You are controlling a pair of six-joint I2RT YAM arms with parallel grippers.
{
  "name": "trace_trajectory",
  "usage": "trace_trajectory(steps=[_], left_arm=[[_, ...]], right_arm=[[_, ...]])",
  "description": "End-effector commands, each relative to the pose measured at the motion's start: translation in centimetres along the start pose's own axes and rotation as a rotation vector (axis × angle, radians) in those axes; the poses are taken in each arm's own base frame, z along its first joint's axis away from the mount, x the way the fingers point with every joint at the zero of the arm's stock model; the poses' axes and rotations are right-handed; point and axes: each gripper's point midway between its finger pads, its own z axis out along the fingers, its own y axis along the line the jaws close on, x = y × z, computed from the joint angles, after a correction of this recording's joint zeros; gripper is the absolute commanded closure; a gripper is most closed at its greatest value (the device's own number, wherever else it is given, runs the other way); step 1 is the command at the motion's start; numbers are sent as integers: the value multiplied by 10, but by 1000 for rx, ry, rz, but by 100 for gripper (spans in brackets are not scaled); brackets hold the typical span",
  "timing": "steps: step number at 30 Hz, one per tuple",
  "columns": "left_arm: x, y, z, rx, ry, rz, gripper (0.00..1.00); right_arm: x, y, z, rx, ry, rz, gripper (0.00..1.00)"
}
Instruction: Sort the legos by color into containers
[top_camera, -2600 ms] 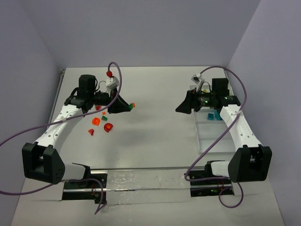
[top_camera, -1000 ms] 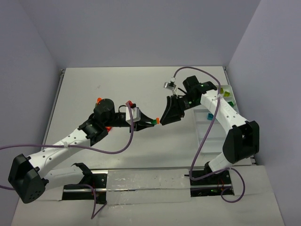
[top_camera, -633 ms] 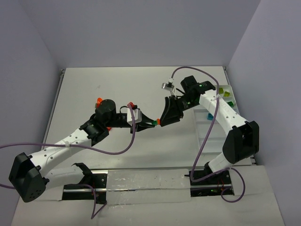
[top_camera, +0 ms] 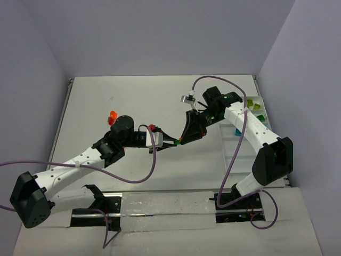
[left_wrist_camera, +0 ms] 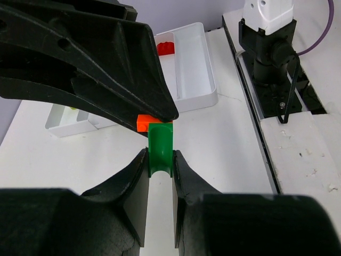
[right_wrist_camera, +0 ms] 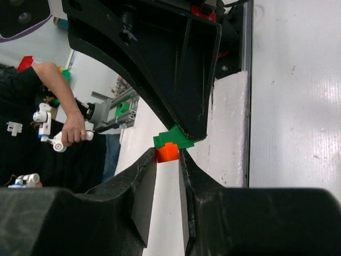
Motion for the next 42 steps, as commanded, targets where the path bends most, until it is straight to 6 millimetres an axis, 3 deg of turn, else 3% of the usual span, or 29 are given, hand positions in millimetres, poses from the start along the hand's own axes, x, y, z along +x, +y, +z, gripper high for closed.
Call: trace_trajectory(steps=[1, 4, 5, 6, 17, 24, 34, 39, 40, 42], left_arm=[[12, 3, 0, -23, 25, 44, 100], [15, 1, 0, -24, 25, 45, 100], [15, 2, 0, -30, 23, 43, 100], [14, 3, -1, -43, 17, 38, 100], [-22, 31, -19, -232, -77, 160, 100], [-34, 35, -31, -256, -101, 166, 100], [-26, 30, -39, -256, -72, 126, 100], [-14, 57, -46, -311, -9, -72, 100], [-4, 68, -49, -333, 26, -202, 100], [4, 72, -49, -339, 47, -344, 100]], right_arm=[[-16, 45, 3, -147, -68, -86, 72], [-17, 46, 3, -147, -68, -94, 79], [-17, 46, 3, -147, -69, -95, 86], [-16, 45, 4, -147, -68, -93, 100], [-12, 34, 3, -133, -71, -91, 100], [-19, 22, -17, -71, -136, -99, 100], [-21, 6, -39, 21, -169, -91, 100], [-1, -23, -69, 167, -198, 24, 100], [3, -33, -87, 226, -261, 39, 100], [4, -51, -113, 333, -327, 89, 100]])
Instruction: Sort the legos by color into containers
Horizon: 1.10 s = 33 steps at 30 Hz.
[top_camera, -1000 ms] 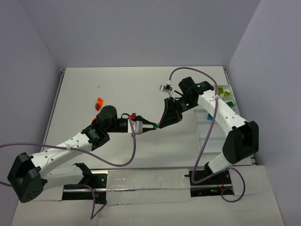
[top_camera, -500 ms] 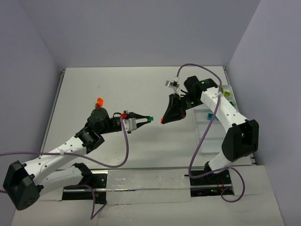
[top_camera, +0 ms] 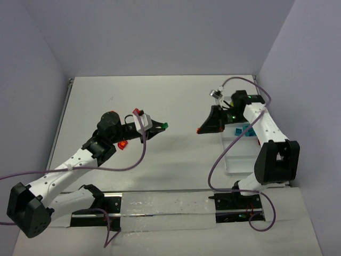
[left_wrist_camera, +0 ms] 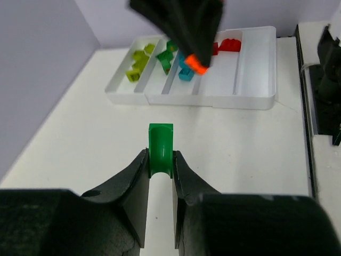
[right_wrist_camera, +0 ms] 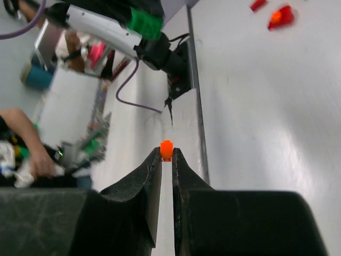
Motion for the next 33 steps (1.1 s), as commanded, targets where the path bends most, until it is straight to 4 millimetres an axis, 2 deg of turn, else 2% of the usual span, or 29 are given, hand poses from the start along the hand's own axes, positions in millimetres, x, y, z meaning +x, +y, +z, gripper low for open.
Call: trace_trajectory(steps=[1, 3, 5, 6, 7, 10, 12, 15, 20, 24, 30, 33], left_arm=[[6, 22, 3, -60, 99, -348, 100], [11, 22, 4, -67, 139, -405, 100], [21, 24, 7, -76, 214, -488, 100], [27, 25, 8, -90, 235, -515, 100], [30, 27, 9, -103, 276, -558, 100], [39, 31, 10, -132, 357, -641, 100], [50, 29, 6, -152, 422, -685, 100], [50, 32, 5, -170, 442, -697, 100], [43, 37, 8, -185, 421, -715, 100], [43, 35, 15, -149, 449, -762, 100], [47, 34, 18, -115, 457, -771, 100], [47, 34, 21, -108, 454, -774, 100]], right_arm=[[5, -28, -47, 222, -122, 141, 100], [15, -40, -60, 298, -141, 183, 100], [34, -63, -85, 441, -185, 272, 100], [31, -65, -90, 477, -203, 264, 100], [39, -77, -109, 596, -225, 296, 100], [43, -83, -145, 752, -229, 275, 100], [61, -90, -164, 859, -182, 318, 100], [82, -94, -187, 966, -117, 336, 100], [119, -97, -246, 1260, 64, 315, 100], [130, -94, -274, 1385, 142, 300, 100], [161, -91, -331, 1611, 274, 331, 100], [177, -94, -342, 1629, 303, 375, 100]])
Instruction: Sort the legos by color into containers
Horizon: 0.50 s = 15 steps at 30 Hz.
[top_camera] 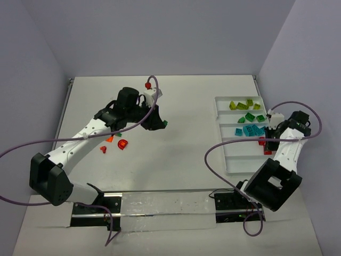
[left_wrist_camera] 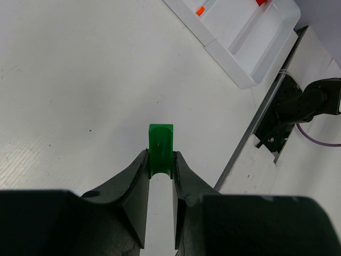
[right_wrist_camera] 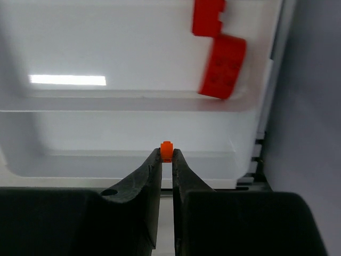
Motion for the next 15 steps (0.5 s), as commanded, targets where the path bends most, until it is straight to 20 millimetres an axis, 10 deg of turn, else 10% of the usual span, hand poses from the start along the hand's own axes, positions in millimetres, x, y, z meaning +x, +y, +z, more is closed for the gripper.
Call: trace_trajectory(steps=[1, 15], left_arm=[[-16, -11, -3, 47, -24, 5, 100], [-13, -2, 4, 23, -6, 17, 100]], right_arm=[[15, -39, 5, 145, 67, -36, 100], [53, -52, 40, 123, 179, -13, 100]])
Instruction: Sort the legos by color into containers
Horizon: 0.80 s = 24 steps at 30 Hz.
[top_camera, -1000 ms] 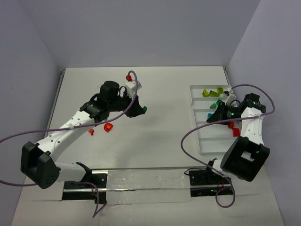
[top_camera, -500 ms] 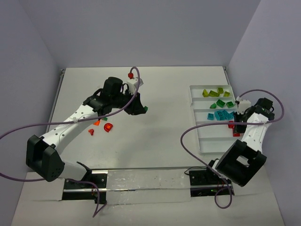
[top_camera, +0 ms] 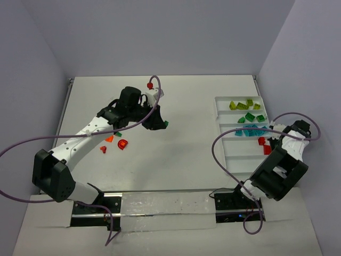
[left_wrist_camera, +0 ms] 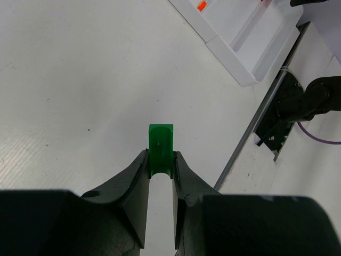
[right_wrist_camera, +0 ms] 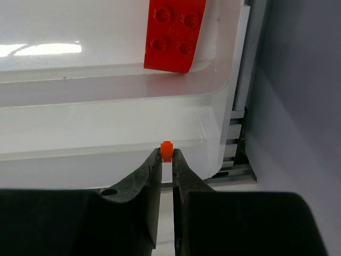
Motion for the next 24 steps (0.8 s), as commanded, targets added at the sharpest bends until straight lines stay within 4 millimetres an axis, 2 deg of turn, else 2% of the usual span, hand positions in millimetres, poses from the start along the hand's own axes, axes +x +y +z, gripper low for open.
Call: trace_trajectory(steps=[1, 4, 6, 11, 13, 15, 16, 20, 23, 24], left_arm=[[-16, -6, -4, 16, -34, 31, 100], [-16, -5, -4, 15, -35, 31, 100], [-16, -5, -4, 13, -34, 32, 100], [-16, -6, -4, 15, -42, 29, 100], [-15, -7, -4, 22, -42, 27, 100], [-16, -10, -5, 41, -50, 34, 100], [-16, -11, -6, 46, -51, 37, 100], [-13, -19, -7, 92, -50, 45, 100], [-14, -37, -12, 193, -53, 59, 100], [-13, -51, -15, 269, -56, 70, 100]], right_arm=[[1, -7, 8, 23, 2, -18, 100], [5, -6, 14, 19, 22, -15, 100], [9, -5, 18, 14, 41, -11, 94], [11, -5, 19, 14, 54, -9, 64], [10, -5, 16, 14, 50, -11, 61], [3, -4, 7, 7, 24, -9, 55], [3, -1, 4, -5, 22, -9, 55], [-24, 9, -27, -44, -67, -20, 55], [-53, 30, -55, -134, -201, -32, 55], [-69, 48, -73, -208, -279, -44, 55]])
